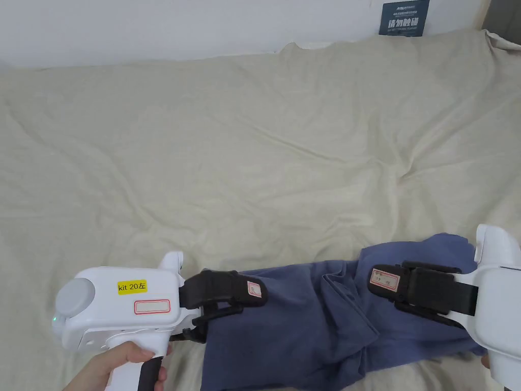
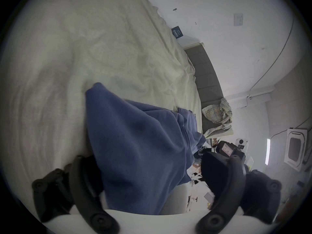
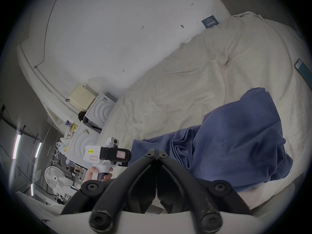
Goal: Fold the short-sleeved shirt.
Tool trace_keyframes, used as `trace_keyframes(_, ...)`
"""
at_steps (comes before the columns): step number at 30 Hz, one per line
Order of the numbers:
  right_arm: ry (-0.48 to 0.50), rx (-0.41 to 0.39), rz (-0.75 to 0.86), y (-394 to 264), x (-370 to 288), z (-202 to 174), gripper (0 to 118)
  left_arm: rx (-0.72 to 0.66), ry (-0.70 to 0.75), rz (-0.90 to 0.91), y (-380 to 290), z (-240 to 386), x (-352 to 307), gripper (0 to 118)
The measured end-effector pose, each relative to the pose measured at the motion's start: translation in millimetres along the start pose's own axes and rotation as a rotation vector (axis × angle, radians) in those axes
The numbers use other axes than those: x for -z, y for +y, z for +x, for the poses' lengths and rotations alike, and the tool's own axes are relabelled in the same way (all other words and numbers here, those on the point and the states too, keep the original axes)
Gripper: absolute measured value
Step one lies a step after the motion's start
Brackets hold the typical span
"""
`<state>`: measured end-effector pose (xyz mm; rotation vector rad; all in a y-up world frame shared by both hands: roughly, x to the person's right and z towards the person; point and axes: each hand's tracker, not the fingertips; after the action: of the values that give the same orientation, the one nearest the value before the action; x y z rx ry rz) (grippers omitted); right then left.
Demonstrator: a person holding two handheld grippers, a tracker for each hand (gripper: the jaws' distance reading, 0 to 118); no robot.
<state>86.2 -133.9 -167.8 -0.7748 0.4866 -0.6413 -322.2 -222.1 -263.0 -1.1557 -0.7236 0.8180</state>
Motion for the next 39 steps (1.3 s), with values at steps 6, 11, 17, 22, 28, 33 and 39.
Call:
trace_keyframes(6, -0.007, 0.001, -0.016, -2.4, 2.8, 3.9, 0, -0.028, 0.07, 0.007, -1.5, -10.4, -6.2, 17)
trace_keyframes(11, -0.03, 0.019, -0.017, -2.2, 0.6, 9.8, 0, 0.005, 0.06, 0.028, 0.7, -6.7, -29.7, 16)
trace_keyframes(17, -0.067, 0.001, -0.005, -1.7, -4.3, 8.1, 0, -0.011, 0.012, 0.116, -3.9, -6.2, -70.4, 15)
trace_keyframes(22, -0.073, -0.001, 0.003, -1.8, -7.1, 3.5, 0, 0.003, 0.081, 0.133, -12.8, -16.8, -111.4, 15)
trace_keyframes(28, -0.072, 0.01, 0.003, -4.5, -7.3, 6.7, 0, -0.06, 0.198, 0.253, -29.1, -33.6, -180.1, 15)
trace_keyframes(33, -0.073, 0.006, 0.0, -6.4, -5.7, 5.7, 0, -0.058, 0.221, 0.289, -36.1, -15.2, -199.7, 15)
trace_keyframes(39, -0.052, 0.002, 0.003, -5.4, -7.6, 14.3, 0, 0.067, 0.168, 0.243, -25.4, 50.6, -170.3, 15)
